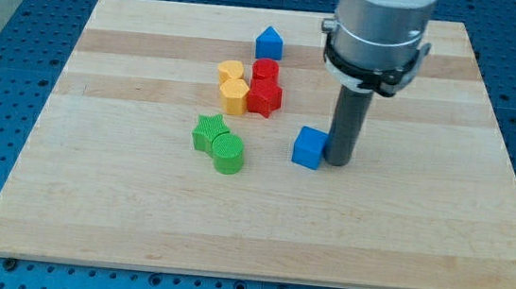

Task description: Move arm away from the blue cube

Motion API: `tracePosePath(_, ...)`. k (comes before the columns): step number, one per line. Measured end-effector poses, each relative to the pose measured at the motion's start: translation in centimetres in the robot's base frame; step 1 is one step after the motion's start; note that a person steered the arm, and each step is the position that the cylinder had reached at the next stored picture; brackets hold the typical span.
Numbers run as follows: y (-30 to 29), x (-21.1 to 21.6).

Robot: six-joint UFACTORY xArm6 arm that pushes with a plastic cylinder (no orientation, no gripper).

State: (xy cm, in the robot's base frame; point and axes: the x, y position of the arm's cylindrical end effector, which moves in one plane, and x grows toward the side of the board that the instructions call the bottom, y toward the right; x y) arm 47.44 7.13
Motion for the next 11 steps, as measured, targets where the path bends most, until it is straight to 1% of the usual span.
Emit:
tracePosePath(2,-5.9,-0.7)
tracePosePath(4,-9.3,-0.7)
tracePosePath(5,-7.7,-0.5)
tracePosePath(6,-0.7,-0.7)
tracePosePath(7,7.5,-4.1)
tracePosePath(8,11.6,-12.1)
tracePosePath(9,11.2,-20.6)
tracePosePath(10,7.3,-26.8)
tracePosePath(11,2.7,-28.3)
